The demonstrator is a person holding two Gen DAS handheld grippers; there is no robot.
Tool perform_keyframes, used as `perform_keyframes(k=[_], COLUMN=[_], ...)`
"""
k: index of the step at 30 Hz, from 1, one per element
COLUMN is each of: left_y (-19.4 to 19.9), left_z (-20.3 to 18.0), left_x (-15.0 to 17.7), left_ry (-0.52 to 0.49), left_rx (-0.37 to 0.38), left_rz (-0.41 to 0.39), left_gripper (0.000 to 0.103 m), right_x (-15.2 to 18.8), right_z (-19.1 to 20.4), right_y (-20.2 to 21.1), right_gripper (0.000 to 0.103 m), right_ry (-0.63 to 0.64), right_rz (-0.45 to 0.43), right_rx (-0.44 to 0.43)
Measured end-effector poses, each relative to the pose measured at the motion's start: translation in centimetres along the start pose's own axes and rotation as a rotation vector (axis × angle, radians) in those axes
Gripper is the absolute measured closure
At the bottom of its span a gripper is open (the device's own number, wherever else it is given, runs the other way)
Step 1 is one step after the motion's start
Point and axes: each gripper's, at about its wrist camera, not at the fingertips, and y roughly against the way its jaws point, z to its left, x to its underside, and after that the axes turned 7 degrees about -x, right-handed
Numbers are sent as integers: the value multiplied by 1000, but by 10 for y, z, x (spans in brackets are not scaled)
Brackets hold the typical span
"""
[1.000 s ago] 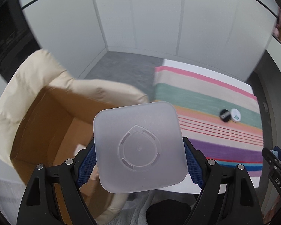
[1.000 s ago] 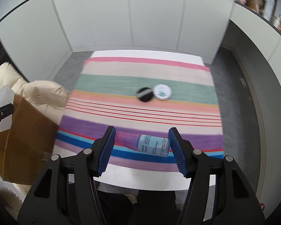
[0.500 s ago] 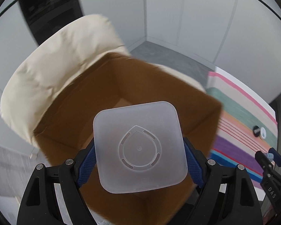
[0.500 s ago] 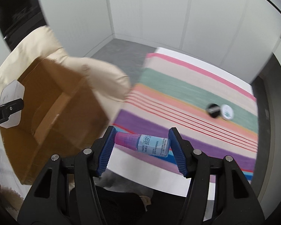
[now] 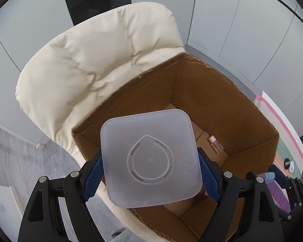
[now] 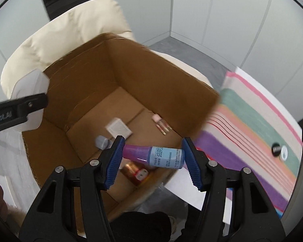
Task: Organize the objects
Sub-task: 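Lower the case and tube into the cardboard box and open both tools, then withdraw both tools from the box back toward the striped cloth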
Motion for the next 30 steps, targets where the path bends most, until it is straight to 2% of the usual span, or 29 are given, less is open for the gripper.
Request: perform_keyframes(k=[3,4,5,7,17,25,30], left_y=[2,2,1,-1,1,2,-2], left_z=[-1,-1,-2,-5,-14,-26,-45], left_x=[-2,-2,-3,-2,2,5,11], left_ry=[4,3,-4,-12,-49,-62,-111], left_rx=[1,5,18,14,-11,21,40], left_rz=[-12,-11,-1,13,5,7,10], left_gripper=[17,17,18,18,16,16,16], right_x=[-2,-3,-4,-5,-2,6,11], right_z=[13,15,17,16,-5,-18,-36], right_y=[-3,-5,-7,-10,-2,3,15], right_gripper=[42,35,17,2,2,2,2], right_ry=[33,37,39,36,-16,-29,-71], right_rz=[-4,-7,-3,4,-22,-3,-21], right_rx=[-14,-16,-8,15,16,39,40])
